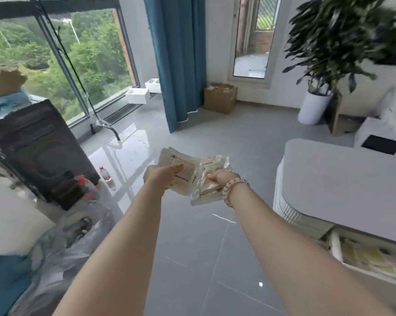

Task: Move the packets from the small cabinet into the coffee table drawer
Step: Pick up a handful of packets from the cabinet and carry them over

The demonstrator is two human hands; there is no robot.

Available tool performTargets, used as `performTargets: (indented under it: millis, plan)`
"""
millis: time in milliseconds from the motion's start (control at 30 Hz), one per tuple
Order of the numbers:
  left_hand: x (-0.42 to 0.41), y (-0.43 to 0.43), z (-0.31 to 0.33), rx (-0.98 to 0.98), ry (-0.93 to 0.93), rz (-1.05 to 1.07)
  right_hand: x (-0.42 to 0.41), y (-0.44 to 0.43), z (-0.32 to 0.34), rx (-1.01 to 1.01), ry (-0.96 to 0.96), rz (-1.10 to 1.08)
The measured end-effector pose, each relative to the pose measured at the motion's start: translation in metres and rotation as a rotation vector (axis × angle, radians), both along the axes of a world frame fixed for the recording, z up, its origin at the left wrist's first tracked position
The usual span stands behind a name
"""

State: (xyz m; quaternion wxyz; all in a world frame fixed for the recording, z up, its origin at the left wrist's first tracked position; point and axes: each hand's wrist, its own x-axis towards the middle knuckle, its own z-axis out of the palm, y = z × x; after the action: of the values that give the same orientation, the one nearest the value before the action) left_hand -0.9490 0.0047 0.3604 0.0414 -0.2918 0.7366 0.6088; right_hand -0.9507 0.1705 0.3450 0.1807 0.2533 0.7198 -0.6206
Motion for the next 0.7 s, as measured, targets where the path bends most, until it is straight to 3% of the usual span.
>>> performTargets:
  millis: [200, 533, 700]
  plan:
    - [-0.046, 0.066, -0.006, 0.017, 0.0, -0.25, -0.004, 0.067, 0.0, -0.044, 0.013, -0.184]
    - [-0.055, 0.216, -0.007, 0.077, -0.008, -0.601, 0.046, 0.19, -0.006, 0.152, -0.023, -0.518]
    - [-0.048, 0.297, -0.006, 0.074, -0.007, -0.713, 0.068, 0.26, -0.006, -0.027, 0.01, -0.684]
